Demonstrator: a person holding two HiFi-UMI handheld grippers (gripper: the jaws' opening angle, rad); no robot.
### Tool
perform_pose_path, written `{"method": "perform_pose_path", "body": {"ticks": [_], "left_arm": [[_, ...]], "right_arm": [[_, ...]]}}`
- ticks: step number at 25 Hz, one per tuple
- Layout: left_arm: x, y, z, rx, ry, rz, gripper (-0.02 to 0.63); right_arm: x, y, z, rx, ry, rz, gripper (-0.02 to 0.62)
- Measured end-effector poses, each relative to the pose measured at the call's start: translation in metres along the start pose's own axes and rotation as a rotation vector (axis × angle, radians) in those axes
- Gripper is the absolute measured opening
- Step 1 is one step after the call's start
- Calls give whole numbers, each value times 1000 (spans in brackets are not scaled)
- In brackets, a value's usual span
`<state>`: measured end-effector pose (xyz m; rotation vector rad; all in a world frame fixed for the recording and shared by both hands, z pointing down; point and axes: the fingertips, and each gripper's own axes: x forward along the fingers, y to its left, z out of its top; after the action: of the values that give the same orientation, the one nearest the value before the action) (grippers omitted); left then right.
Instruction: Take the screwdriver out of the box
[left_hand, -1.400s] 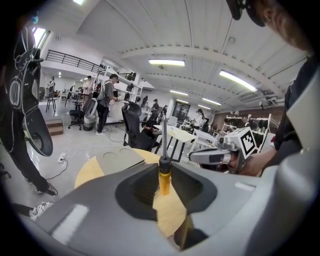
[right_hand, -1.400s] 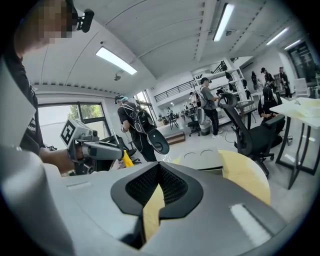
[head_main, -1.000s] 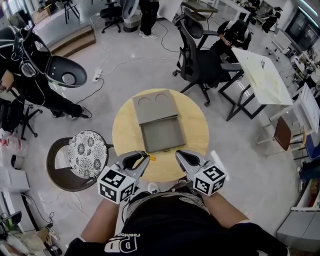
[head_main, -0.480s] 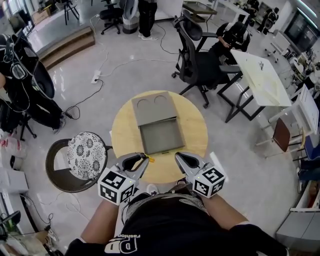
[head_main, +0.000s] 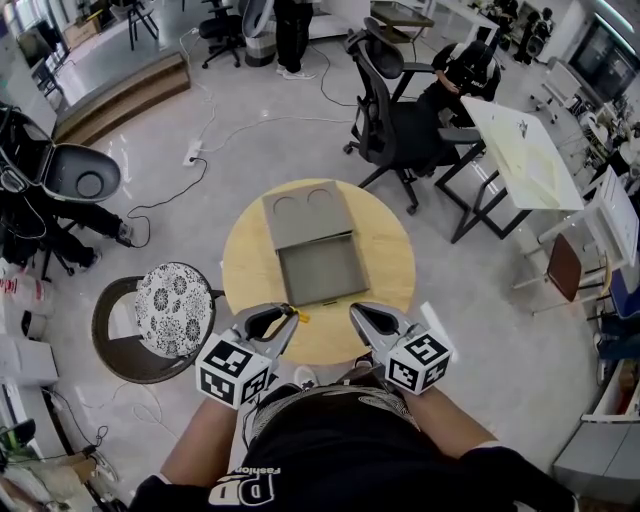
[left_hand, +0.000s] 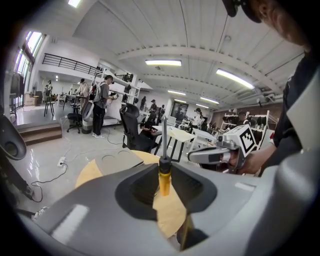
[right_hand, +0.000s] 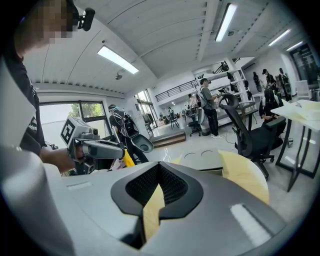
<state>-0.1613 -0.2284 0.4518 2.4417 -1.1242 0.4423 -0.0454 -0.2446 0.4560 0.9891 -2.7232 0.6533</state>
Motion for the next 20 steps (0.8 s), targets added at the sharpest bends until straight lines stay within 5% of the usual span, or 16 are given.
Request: {"method": "perform_pose_path", "body": {"ticks": [20], "left_arm": [[4,-3,-4,-2,6,3,140]], "right_arm": [[-3,0,-5,-12,17,12,0]]}}
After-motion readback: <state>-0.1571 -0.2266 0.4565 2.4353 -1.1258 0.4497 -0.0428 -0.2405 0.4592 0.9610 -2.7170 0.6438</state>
